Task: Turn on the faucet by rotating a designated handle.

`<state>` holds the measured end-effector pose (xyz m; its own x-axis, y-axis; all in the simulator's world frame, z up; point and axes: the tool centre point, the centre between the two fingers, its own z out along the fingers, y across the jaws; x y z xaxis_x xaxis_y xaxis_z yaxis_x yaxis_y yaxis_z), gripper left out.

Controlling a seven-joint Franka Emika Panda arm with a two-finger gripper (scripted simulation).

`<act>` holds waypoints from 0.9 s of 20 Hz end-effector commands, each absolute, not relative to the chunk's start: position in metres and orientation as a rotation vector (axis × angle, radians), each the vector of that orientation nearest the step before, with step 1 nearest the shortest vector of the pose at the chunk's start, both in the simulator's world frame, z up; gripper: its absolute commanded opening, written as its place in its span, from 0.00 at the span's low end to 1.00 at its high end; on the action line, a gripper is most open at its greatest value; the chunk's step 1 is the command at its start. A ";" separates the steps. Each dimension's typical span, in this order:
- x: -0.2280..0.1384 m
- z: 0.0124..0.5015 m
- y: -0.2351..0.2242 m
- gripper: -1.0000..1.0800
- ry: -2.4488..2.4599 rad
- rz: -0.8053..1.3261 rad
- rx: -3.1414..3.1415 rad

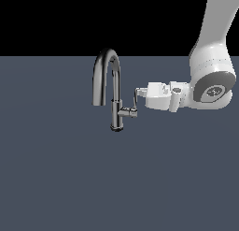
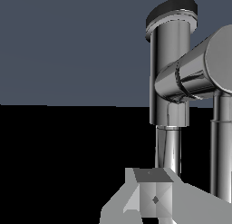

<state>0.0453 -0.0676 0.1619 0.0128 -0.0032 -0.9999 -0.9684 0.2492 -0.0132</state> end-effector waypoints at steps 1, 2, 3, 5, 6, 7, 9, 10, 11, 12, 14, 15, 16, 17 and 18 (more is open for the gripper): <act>0.045 0.162 -0.067 0.00 1.309 1.012 -1.029; 0.042 0.162 -0.067 0.00 1.309 1.012 -1.029; 0.040 0.163 -0.066 0.00 1.309 1.012 -1.029; 0.034 0.163 -0.064 0.00 1.309 1.012 -1.029; 0.031 0.164 -0.064 0.00 1.309 1.012 -1.029; 0.028 0.164 -0.063 0.00 1.309 1.012 -1.029; 0.022 0.165 -0.061 0.00 1.309 1.012 -1.029; 0.019 0.165 -0.061 0.00 1.309 1.012 -1.029; 0.016 0.165 -0.060 0.00 1.309 1.012 -1.029; 0.013 0.166 -0.059 0.00 1.309 1.012 -1.029; 0.007 0.166 -0.058 0.00 1.309 1.012 -1.029; 0.003 0.167 -0.057 0.00 1.309 1.012 -1.029; 0.000 0.167 -0.056 0.00 1.309 1.012 -1.029; -0.003 0.167 -0.055 0.00 1.309 1.012 -1.029; -0.006 0.168 -0.054 0.00 1.309 1.012 -1.029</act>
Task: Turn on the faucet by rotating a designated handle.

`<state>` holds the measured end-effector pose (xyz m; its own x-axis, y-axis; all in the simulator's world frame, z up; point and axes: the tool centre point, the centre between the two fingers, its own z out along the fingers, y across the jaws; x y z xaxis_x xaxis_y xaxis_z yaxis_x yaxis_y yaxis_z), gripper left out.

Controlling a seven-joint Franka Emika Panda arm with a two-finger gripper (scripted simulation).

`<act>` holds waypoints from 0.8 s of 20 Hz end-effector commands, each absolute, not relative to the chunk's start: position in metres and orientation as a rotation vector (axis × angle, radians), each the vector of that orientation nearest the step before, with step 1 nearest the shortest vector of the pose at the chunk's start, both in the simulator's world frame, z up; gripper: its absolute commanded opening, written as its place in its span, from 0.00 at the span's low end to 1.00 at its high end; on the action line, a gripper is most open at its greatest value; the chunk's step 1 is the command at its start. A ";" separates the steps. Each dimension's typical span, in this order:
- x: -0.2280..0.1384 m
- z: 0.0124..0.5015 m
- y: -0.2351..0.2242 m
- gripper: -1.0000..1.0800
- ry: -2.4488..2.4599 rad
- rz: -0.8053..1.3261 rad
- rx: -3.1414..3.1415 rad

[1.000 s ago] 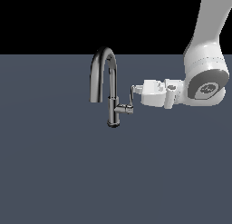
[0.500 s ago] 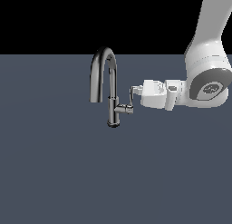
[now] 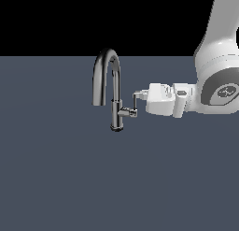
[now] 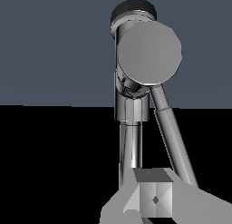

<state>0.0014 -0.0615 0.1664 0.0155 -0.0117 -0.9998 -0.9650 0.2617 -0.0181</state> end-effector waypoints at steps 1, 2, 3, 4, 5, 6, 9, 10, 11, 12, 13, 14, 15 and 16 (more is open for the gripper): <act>-0.009 0.168 -0.053 0.00 1.309 1.012 -1.029; -0.012 0.168 -0.053 0.00 1.309 1.012 -1.029; -0.012 0.168 -0.053 0.00 1.309 1.012 -1.029; -0.007 0.167 -0.060 0.00 1.319 0.995 -1.026; -0.011 0.165 -0.059 0.00 1.318 0.996 -1.026; -0.015 0.162 -0.058 0.00 1.317 0.997 -1.026; -0.027 0.154 -0.053 0.00 1.315 1.000 -1.027; -0.031 0.151 -0.052 0.00 1.315 1.002 -1.027; -0.035 0.148 -0.050 0.00 1.314 1.003 -1.027; -0.039 0.146 -0.049 0.00 1.313 1.004 -1.028; -0.043 0.143 -0.047 0.00 1.313 1.005 -1.028; -0.047 0.140 -0.046 0.00 1.312 1.006 -1.028; -0.051 0.137 -0.044 0.00 1.311 1.008 -1.028; -0.055 0.134 -0.043 0.00 1.311 1.009 -1.029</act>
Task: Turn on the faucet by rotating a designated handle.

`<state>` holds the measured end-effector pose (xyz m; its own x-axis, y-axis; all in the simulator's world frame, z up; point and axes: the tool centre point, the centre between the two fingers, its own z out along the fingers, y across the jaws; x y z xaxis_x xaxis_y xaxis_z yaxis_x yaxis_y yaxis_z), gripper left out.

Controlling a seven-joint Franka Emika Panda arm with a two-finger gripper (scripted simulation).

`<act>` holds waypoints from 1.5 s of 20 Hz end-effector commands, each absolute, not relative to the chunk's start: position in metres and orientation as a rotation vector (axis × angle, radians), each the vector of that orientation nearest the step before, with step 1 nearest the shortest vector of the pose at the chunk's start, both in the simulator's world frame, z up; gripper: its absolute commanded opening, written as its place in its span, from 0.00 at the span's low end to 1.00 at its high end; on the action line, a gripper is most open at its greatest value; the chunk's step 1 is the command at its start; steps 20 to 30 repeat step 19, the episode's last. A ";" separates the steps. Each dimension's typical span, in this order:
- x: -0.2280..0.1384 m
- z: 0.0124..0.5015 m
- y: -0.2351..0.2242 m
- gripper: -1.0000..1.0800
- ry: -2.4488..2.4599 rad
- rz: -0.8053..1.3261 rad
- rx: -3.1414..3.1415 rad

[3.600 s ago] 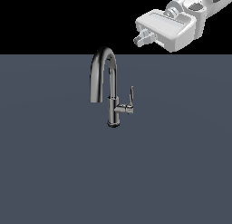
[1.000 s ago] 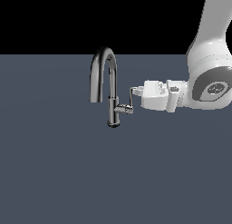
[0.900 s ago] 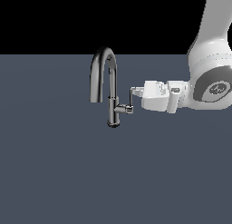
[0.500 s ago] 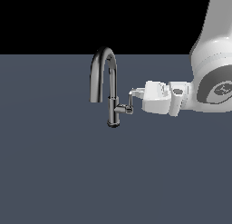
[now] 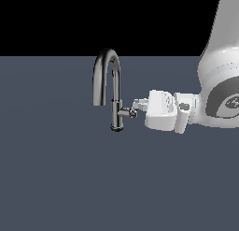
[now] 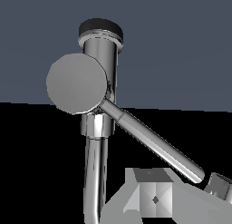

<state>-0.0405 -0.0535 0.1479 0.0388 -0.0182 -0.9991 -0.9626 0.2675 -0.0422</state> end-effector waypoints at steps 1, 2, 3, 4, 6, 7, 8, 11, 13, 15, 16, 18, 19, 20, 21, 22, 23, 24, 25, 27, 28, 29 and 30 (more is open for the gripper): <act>-0.060 0.131 -0.041 0.00 1.310 1.010 -1.029; -0.064 0.128 -0.040 0.00 1.309 1.011 -1.029; -0.064 0.128 -0.040 0.00 1.309 1.011 -1.029; -0.052 0.140 -0.051 0.00 1.305 0.975 -1.035; -0.054 0.129 -0.049 0.00 1.305 0.980 -1.034; -0.056 0.123 -0.048 0.00 1.306 0.983 -1.034; -0.057 0.118 -0.047 0.00 1.306 0.986 -1.033; -0.061 0.101 -0.044 0.00 1.307 0.994 -1.032; -0.063 0.091 -0.043 0.00 1.308 0.999 -1.031; -0.066 0.080 -0.041 0.00 1.308 1.004 -1.030; -0.067 0.075 -0.040 0.00 1.309 1.006 -1.030; -0.070 0.064 -0.038 0.00 1.309 1.011 -1.029; -0.070 0.064 -0.038 0.00 1.309 1.011 -1.029; -0.070 0.064 -0.038 0.00 1.309 1.011 -1.029; -0.070 0.064 -0.038 0.00 1.309 1.011 -1.029; -0.070 0.064 -0.038 0.00 1.309 1.011 -1.029; -0.070 0.064 -0.038 0.00 1.309 1.011 -1.029; -0.070 0.064 -0.038 0.00 1.309 1.011 -1.029; -0.070 0.064 -0.038 0.00 1.309 1.011 -1.029; -0.070 0.064 -0.038 0.00 1.309 1.011 -1.029; -0.070 0.064 -0.038 0.00 1.309 1.011 -1.029; -0.070 0.064 -0.038 0.00 1.309 1.011 -1.029; -0.070 0.064 -0.038 0.00 1.309 1.011 -1.029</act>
